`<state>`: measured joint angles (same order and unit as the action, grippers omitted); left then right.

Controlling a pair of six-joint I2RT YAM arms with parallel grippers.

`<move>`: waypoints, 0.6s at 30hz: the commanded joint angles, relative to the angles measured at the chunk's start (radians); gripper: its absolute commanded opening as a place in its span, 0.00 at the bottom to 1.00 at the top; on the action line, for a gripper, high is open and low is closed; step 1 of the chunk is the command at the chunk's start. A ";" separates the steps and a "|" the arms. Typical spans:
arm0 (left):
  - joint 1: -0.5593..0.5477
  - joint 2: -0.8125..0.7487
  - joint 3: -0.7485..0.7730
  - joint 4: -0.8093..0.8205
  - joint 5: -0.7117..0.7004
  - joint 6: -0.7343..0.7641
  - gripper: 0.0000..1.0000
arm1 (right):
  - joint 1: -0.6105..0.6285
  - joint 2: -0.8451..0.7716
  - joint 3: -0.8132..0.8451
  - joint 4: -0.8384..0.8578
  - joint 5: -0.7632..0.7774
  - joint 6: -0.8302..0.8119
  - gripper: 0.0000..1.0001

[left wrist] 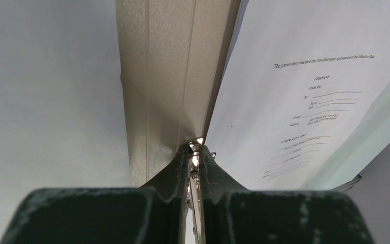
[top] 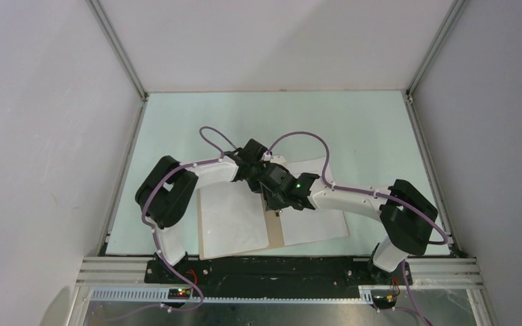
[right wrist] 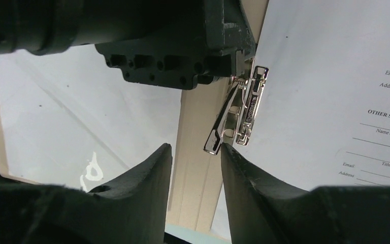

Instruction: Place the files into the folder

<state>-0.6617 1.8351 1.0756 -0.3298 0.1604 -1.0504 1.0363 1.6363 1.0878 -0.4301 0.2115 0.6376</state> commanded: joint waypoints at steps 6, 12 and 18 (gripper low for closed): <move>-0.017 0.020 -0.011 -0.007 -0.020 -0.024 0.06 | -0.025 -0.104 0.004 -0.050 0.101 0.079 0.39; -0.016 0.016 -0.019 -0.007 -0.022 -0.044 0.02 | -0.034 -0.060 0.037 -0.040 0.108 0.050 0.29; -0.016 0.019 -0.024 -0.006 -0.009 -0.051 0.00 | -0.012 -0.023 0.050 -0.006 0.127 0.018 0.25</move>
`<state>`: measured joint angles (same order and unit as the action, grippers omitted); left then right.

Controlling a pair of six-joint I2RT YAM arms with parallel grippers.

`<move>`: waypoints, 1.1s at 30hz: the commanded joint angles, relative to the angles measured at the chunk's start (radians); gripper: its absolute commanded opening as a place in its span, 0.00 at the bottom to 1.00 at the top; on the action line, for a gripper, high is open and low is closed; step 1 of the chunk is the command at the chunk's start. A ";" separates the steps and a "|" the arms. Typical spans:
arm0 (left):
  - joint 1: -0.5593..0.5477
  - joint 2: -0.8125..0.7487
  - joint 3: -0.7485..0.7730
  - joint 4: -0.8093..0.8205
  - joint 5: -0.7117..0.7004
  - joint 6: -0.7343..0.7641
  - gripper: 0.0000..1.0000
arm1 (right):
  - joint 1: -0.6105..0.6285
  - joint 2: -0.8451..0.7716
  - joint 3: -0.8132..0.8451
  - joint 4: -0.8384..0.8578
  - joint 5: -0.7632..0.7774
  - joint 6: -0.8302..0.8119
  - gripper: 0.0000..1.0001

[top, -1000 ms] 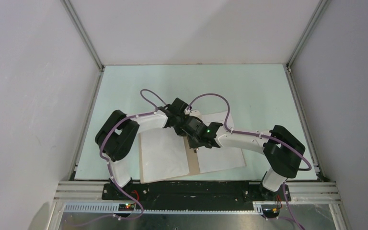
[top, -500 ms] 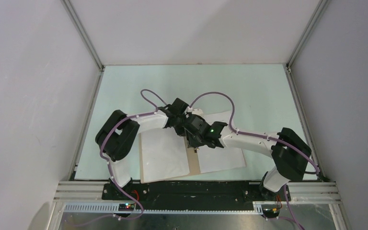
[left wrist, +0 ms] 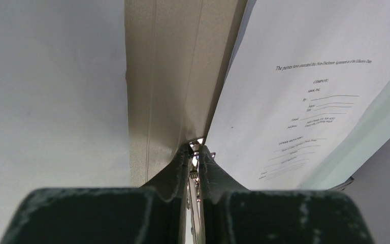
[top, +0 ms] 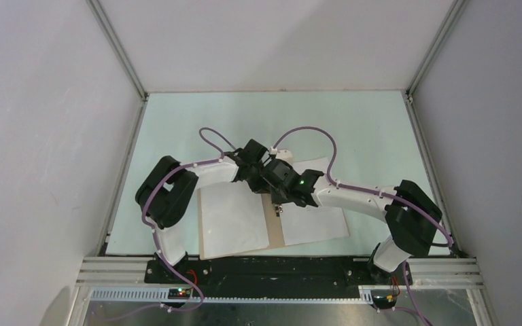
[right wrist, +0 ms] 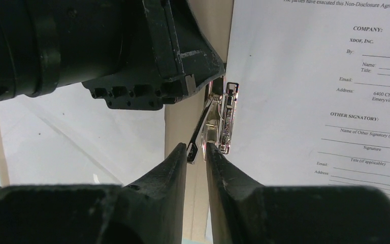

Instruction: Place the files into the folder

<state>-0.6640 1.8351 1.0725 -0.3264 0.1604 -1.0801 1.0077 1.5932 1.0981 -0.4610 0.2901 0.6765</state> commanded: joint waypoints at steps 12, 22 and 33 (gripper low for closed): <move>-0.014 0.031 -0.025 -0.010 -0.004 -0.024 0.00 | 0.045 0.062 0.060 0.045 0.073 -0.057 0.24; -0.014 0.038 -0.027 -0.011 -0.001 -0.027 0.00 | 0.081 0.091 0.066 0.005 0.116 -0.056 0.20; -0.013 0.042 -0.028 -0.010 0.000 -0.035 0.00 | 0.123 0.108 0.066 -0.092 0.199 -0.016 0.12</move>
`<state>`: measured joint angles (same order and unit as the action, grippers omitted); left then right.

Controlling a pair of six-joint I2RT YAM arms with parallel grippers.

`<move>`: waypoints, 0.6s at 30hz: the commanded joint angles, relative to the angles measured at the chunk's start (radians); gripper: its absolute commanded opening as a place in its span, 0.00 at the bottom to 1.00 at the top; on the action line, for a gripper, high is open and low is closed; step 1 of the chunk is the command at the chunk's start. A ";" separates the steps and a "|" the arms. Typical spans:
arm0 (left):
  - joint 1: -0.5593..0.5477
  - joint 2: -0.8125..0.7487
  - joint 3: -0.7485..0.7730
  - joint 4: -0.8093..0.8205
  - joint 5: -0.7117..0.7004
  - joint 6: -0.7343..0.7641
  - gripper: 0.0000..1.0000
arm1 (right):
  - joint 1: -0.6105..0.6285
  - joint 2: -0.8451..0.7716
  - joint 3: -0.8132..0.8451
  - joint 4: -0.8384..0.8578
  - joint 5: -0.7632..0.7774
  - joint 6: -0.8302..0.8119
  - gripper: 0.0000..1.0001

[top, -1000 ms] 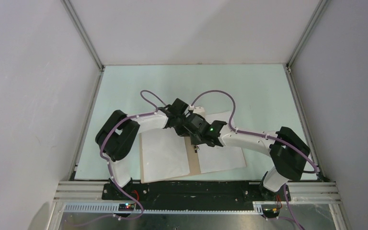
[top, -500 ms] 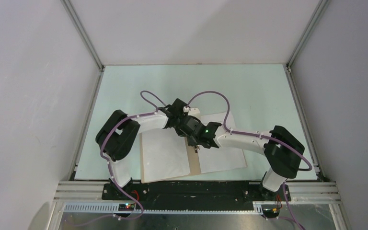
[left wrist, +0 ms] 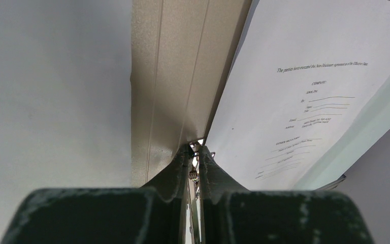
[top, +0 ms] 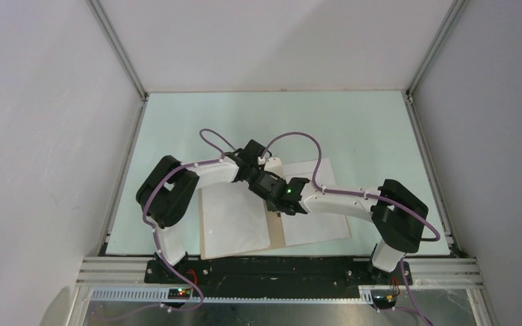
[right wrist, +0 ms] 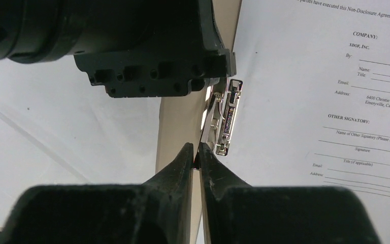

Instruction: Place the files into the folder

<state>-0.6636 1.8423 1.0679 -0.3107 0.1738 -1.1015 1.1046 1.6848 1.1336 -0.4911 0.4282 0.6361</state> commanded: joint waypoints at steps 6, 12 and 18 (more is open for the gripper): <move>-0.014 0.039 -0.026 -0.027 -0.010 -0.017 0.00 | 0.045 0.032 0.031 -0.083 0.078 0.030 0.12; -0.012 0.044 -0.029 -0.026 -0.009 -0.018 0.00 | 0.060 0.042 0.031 -0.113 0.090 0.043 0.12; -0.007 0.053 -0.033 -0.026 -0.005 -0.016 0.00 | 0.082 0.063 0.031 -0.138 0.102 0.046 0.13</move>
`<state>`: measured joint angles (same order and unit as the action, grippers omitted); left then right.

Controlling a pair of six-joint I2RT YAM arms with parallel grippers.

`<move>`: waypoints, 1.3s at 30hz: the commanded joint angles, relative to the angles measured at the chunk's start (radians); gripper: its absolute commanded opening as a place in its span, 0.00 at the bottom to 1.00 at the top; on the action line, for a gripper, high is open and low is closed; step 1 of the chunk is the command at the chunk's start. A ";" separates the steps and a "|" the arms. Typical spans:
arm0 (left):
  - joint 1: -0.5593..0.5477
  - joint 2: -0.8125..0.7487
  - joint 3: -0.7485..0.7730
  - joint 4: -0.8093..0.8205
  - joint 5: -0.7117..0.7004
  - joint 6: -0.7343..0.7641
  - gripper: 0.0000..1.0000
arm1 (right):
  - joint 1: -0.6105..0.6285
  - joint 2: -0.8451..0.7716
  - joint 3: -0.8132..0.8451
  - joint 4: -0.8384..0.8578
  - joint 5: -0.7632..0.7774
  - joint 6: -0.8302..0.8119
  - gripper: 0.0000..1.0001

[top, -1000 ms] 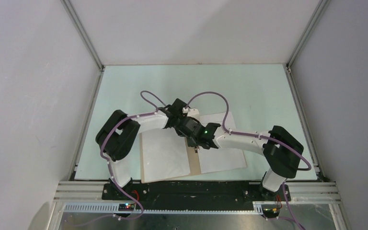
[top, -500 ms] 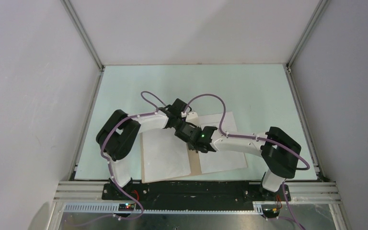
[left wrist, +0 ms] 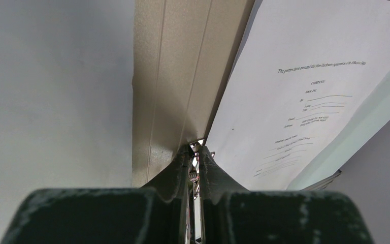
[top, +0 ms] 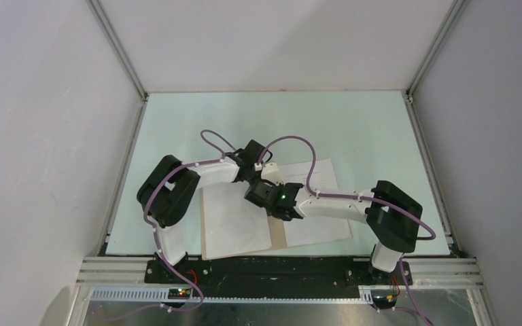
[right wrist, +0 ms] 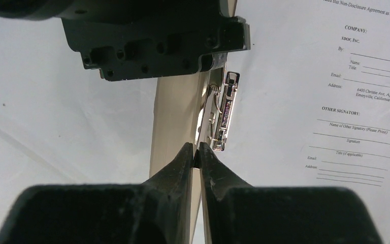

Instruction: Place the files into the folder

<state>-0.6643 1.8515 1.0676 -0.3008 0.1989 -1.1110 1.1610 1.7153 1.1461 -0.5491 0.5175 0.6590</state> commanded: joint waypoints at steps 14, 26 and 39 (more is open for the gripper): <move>0.013 0.069 -0.049 -0.036 -0.005 0.004 0.00 | 0.062 0.102 0.011 -0.135 0.040 0.044 0.08; 0.039 0.097 -0.067 -0.036 0.013 0.023 0.00 | 0.065 0.103 -0.086 -0.089 0.022 0.070 0.07; 0.047 0.124 -0.076 -0.036 0.022 0.030 0.00 | 0.057 0.135 -0.148 -0.026 -0.033 0.089 0.07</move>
<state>-0.6136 1.8854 1.0489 -0.2474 0.3431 -1.1172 1.2221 1.7802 1.0855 -0.5228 0.6067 0.7036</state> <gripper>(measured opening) 0.092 0.072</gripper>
